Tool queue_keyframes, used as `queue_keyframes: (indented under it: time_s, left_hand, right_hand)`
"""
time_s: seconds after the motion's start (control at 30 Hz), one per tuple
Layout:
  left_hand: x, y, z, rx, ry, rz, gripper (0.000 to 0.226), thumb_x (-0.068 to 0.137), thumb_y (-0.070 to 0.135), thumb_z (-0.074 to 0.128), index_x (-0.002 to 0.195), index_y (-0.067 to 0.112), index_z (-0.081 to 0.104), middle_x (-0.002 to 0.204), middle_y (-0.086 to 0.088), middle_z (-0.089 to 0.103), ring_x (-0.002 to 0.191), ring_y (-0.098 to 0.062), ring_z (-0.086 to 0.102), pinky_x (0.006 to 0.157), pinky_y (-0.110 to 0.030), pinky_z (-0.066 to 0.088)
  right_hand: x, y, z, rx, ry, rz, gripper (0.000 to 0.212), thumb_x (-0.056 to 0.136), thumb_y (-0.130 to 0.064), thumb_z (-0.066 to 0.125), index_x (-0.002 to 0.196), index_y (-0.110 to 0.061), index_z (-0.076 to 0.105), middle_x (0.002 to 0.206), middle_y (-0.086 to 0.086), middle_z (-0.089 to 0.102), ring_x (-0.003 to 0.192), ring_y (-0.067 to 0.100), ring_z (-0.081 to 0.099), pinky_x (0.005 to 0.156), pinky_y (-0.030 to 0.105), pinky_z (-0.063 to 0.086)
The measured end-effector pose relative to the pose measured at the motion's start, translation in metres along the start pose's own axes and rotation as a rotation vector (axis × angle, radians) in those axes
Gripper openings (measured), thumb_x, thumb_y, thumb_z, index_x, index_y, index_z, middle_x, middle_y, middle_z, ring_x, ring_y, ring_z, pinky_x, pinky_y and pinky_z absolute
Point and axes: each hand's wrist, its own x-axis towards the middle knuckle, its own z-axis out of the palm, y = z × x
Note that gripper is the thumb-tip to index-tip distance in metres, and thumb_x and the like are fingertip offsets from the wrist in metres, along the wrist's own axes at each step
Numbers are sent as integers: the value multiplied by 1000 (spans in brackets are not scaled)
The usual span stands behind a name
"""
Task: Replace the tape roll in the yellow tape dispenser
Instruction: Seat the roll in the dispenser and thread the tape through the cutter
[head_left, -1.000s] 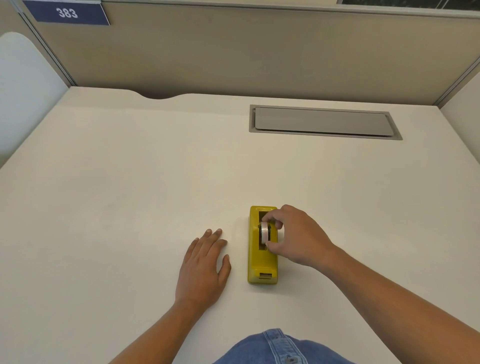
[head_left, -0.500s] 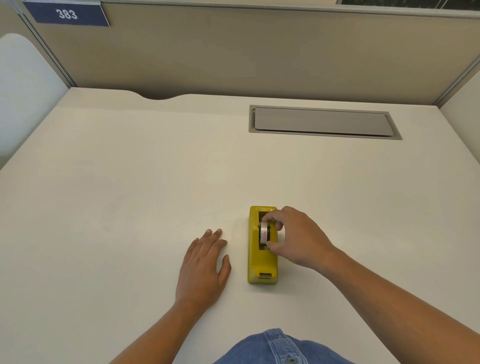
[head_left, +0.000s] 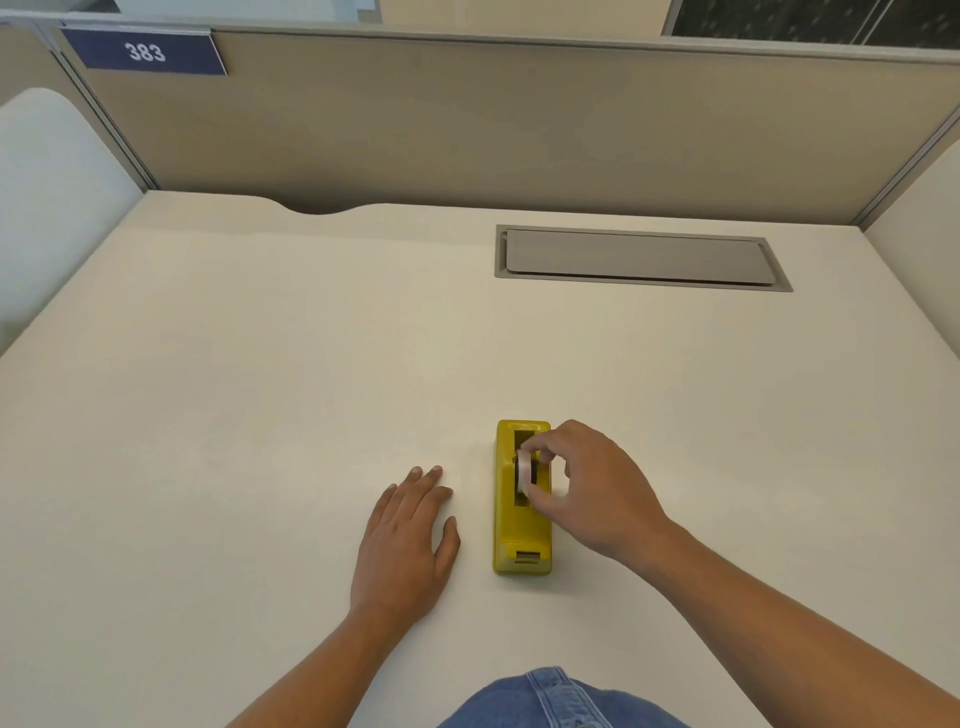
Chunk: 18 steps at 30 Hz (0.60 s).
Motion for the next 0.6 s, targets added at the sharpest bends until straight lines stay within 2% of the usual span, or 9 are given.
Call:
queue_keyframes:
  time_s: [0.07,0.17,0.27,0.37,0.47,0.6]
  left_hand:
    - [0,1,-1,-3,4,0,33,94,33,52,125,24,57,146,4,51,141,-14,37,117,-34,23]
    - [0,1,-1,-10,-6,-9,33,94,32,52,125,24,57,146,5,51,141,-14,37,117,-33,22]
    - [2,1,-3,-55,-17,-30,31,95,24,54,126,22,58,145,3,52,141,-16,37,116,-33,22]
    - [9,9,-9,-159,34,-61,32,95,20,55,126,23,58,141,4,55,138,-16,41,112,-33,28]
    - [24,29,-19,-220,66,-5,37,90,32,59,126,26,57,140,10,54,137,-10,39,111,-32,32]
    - [43,54,-27,-230,-6,118,57,82,48,60,134,28,51,144,15,48,140,-5,31,110,-22,22]
  right_hand:
    - [-1,-3,1,14,41,-1,19,85,-42,63,104,-37,66,89,-17,56,71,-9,43,66,15,34]
    - [1,-4,2,24,40,21,21,85,-42,62,105,-36,66,91,-19,57,71,-9,43,68,17,34]
    - [6,-4,0,7,16,50,26,84,-43,62,108,-35,67,97,-17,61,74,1,44,69,21,39]
    - [9,-4,-2,-37,-5,58,27,82,-44,64,107,-35,69,101,-16,63,79,3,46,70,23,41]
    - [10,-4,-3,-60,-14,56,25,81,-43,65,104,-35,69,101,-16,64,83,4,50,71,26,46]
    - [9,-6,-3,-83,-22,43,22,81,-40,65,102,-36,69,98,-14,65,82,6,52,70,29,50]
